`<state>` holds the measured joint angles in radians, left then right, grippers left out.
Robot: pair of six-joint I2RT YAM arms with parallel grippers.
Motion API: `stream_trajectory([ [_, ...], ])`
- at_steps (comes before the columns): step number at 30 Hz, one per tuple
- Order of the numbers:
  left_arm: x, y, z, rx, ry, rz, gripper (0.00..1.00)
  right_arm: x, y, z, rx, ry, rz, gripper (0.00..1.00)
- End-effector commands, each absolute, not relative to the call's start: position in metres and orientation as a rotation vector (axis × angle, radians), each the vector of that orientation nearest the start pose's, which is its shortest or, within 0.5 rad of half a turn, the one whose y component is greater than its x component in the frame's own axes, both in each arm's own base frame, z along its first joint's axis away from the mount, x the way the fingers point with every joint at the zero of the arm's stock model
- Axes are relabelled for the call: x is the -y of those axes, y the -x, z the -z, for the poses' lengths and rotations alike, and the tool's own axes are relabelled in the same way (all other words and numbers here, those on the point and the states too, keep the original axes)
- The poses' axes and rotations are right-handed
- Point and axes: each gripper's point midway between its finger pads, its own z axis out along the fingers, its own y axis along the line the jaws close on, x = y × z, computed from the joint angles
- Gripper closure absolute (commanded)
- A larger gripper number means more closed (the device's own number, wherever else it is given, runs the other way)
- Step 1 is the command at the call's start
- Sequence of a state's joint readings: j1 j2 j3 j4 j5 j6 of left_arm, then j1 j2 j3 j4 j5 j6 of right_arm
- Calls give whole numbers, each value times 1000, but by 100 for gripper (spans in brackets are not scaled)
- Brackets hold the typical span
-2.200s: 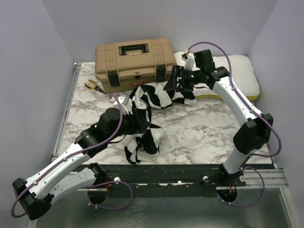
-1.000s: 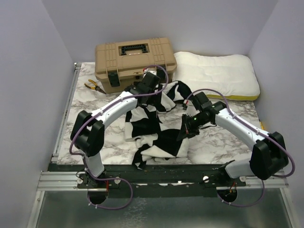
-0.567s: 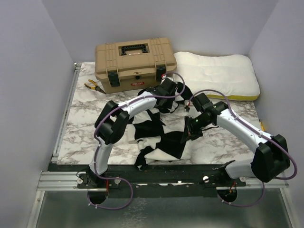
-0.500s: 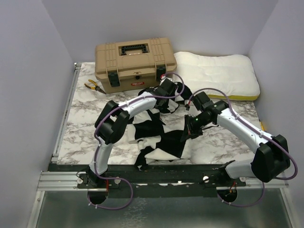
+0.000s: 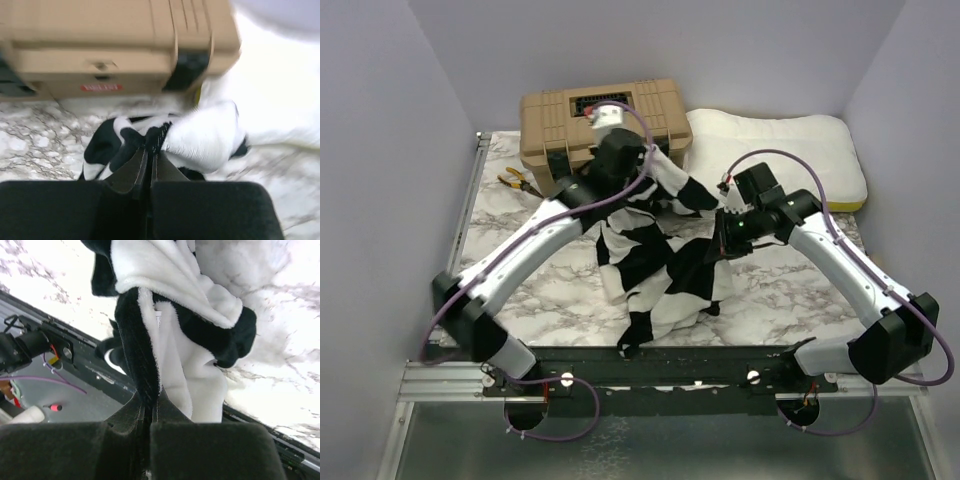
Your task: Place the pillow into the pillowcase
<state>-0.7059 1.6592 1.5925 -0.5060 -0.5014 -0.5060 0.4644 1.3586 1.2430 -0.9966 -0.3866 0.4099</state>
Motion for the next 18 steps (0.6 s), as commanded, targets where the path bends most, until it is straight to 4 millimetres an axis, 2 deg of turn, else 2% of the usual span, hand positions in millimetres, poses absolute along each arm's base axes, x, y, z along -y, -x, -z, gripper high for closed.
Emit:
stream_trajectory([
  [1, 152, -357, -375, -1684, 578, 224, 100, -185, -236, -202, -2680, 190, -674, 100],
  [4, 89, -318, -407, -1494, 766, 184, 100, -185, -238, -199, -2688, 191, -683, 100],
  [7, 36, -284, -424, -1371, 857, 51, 100, -188, -235, -191, -2714, 211, -712, 100],
  [10, 8, -266, -425, -1364, 849, -142, 100, -193, -230, -180, -2757, 224, -755, 98],
  [13, -6, -258, -417, -1393, 836, -311, 100, -194, -225, -166, -2820, 217, -763, 88],
  [14, -9, -258, -413, -1409, 825, -360, 100, -193, -225, -162, -2833, 214, -754, 82],
  [16, -13, -265, -402, -1457, 807, -427, 100, -190, -226, -154, -2856, 210, -718, 60],
  [18, -17, -284, -382, -1568, 771, -467, 99, -185, -230, -146, -2873, 210, -662, 38],
])
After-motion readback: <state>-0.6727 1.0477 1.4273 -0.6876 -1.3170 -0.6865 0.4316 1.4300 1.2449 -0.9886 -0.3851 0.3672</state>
